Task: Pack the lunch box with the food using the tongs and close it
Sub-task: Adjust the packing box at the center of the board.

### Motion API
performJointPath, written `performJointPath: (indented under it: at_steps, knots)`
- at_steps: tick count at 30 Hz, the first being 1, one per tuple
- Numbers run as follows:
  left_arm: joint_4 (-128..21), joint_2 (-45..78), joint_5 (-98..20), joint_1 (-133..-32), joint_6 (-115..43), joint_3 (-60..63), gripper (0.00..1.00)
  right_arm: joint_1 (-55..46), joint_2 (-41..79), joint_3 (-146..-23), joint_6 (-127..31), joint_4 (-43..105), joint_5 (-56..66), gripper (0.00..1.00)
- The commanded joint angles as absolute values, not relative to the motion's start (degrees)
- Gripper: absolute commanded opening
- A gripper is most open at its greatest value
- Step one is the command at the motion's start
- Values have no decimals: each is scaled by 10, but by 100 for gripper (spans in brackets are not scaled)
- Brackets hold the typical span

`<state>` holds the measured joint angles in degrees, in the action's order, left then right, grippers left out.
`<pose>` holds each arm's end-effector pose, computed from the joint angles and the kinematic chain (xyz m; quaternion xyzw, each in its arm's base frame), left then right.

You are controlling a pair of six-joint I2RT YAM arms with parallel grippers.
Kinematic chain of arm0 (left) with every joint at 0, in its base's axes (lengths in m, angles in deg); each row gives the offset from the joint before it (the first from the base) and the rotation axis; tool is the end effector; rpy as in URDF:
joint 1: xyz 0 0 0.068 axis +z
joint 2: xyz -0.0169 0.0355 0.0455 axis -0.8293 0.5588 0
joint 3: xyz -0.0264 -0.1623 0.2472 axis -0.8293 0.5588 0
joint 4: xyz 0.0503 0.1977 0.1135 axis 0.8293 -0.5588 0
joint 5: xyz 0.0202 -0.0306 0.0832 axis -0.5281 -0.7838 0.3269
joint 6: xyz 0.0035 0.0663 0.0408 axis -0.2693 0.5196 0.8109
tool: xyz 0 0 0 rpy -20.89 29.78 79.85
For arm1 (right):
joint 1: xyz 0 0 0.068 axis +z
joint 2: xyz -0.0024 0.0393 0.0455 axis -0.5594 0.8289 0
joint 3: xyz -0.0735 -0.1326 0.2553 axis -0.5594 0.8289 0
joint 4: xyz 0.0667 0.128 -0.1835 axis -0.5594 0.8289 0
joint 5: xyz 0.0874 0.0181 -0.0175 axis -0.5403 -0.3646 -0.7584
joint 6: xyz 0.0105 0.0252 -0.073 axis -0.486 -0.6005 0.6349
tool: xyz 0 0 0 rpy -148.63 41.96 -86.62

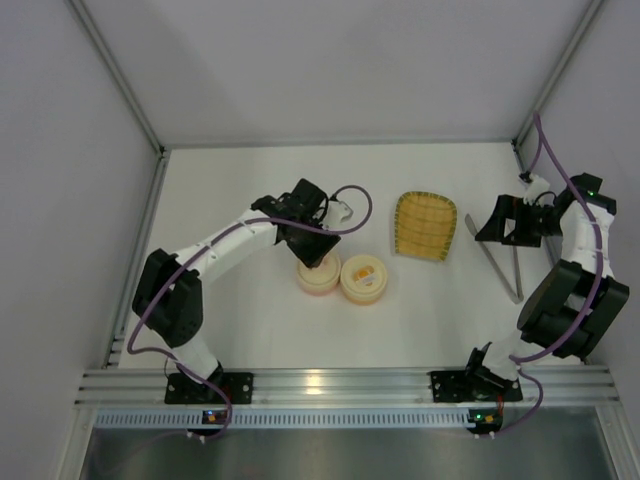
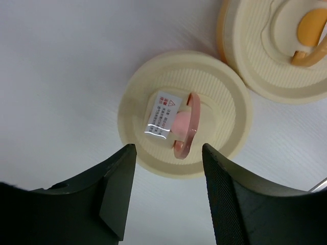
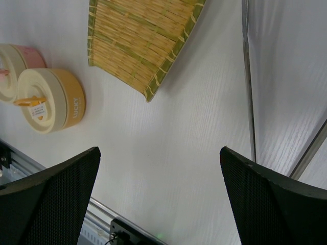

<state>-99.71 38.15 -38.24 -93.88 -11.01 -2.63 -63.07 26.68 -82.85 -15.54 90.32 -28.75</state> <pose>0.2618 -0.2144 0.2547 0.4314 0.8722 -0.1085 0.2033 0.2571 -0.0920 0.2862 -0.0185 0.9270 0.2578 0.2718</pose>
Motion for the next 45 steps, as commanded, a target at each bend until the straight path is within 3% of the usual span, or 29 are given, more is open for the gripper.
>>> performJointPath:
  at_steps: [1,5,12,21,33,40,45]
  knots:
    - [-1016,347,-363,-940,-126,-82,60,-628,259,-854,-141,918,-307,99]
    - [-1044,338,-379,-938,-126,-138,57,-628,260,-858,-141,919,-310,99]
    - [-1081,353,-422,-939,-137,-142,33,-621,261,-858,-147,914,-313,99]
    - [-1053,386,-399,-939,-151,-113,24,-618,262,-856,-146,912,-309,99]
    - [-1033,399,-370,-951,-138,-71,24,-618,264,-848,-149,907,-308,99]
    - [-1033,402,-378,-967,-135,-62,32,-618,264,-847,-150,907,-308,99]
    - [-1031,412,-378,-969,-137,-60,44,-618,260,-846,-146,909,-305,99]
